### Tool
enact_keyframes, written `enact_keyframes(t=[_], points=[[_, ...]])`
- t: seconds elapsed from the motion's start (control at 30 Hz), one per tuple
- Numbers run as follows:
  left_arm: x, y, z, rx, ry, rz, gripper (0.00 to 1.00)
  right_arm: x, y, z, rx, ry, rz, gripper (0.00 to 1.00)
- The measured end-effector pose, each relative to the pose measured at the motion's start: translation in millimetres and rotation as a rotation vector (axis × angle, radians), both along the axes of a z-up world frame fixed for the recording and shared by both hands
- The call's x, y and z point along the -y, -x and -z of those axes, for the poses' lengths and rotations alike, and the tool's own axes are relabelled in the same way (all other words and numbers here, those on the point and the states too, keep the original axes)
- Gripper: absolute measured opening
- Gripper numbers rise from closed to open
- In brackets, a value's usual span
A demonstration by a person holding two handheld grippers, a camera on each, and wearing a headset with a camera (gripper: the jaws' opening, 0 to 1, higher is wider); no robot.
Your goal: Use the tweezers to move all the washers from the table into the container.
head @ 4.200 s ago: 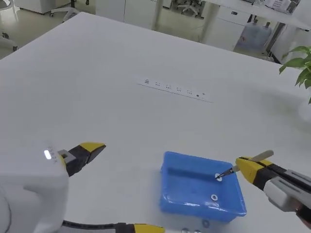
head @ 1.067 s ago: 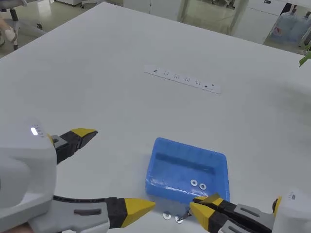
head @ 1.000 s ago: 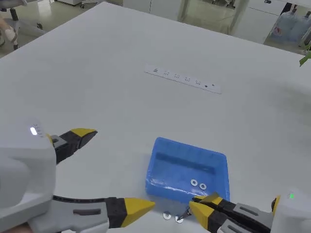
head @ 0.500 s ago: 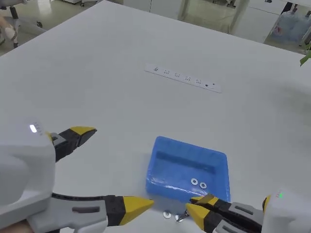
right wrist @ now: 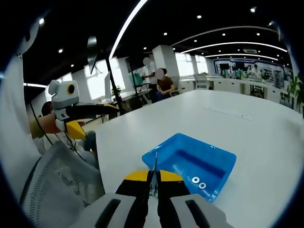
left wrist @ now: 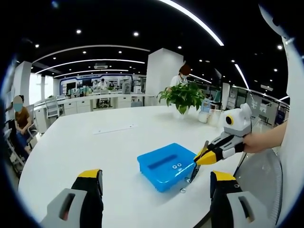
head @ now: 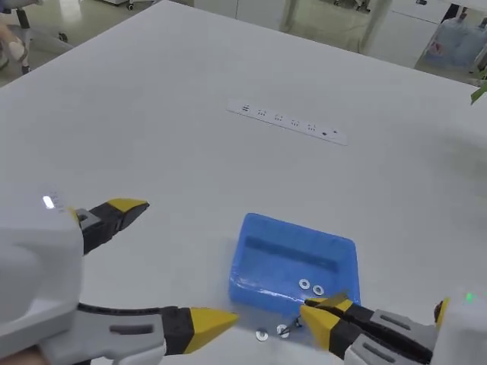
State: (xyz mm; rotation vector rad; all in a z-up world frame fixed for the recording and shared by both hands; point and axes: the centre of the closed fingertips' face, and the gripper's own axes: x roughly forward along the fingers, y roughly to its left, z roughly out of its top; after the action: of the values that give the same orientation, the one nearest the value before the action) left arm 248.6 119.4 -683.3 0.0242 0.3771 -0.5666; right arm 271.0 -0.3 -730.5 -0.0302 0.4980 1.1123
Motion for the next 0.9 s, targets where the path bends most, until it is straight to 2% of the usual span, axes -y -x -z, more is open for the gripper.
enact_keyframes(t=[0.2,0.37,0.47,0.63,0.9], points=[[0.0,1.5,0.4,-0.003,0.001,-0.001,0.96,5.7,-12.4,-32.5,0.022,-0.078,0.039,0.01],[1.5,1.4,-0.9,0.0,0.004,0.004,0.95,8.4,-26.7,-49.0,0.043,-0.12,0.067,0.01],[1.6,1.2,-1.3,0.001,0.002,0.005,0.95,8.9,-34.9,-50.2,0.046,-0.127,0.084,0.01],[0.0,1.3,-2.1,0.002,0.002,0.001,0.95,6.0,-53.6,-41.7,0.046,-0.107,0.097,0.01],[-2.3,1.9,-1.8,-0.001,-0.001,-0.006,0.95,-2.8,-73.7,-21.7,-0.003,-0.09,0.1,0.01]])
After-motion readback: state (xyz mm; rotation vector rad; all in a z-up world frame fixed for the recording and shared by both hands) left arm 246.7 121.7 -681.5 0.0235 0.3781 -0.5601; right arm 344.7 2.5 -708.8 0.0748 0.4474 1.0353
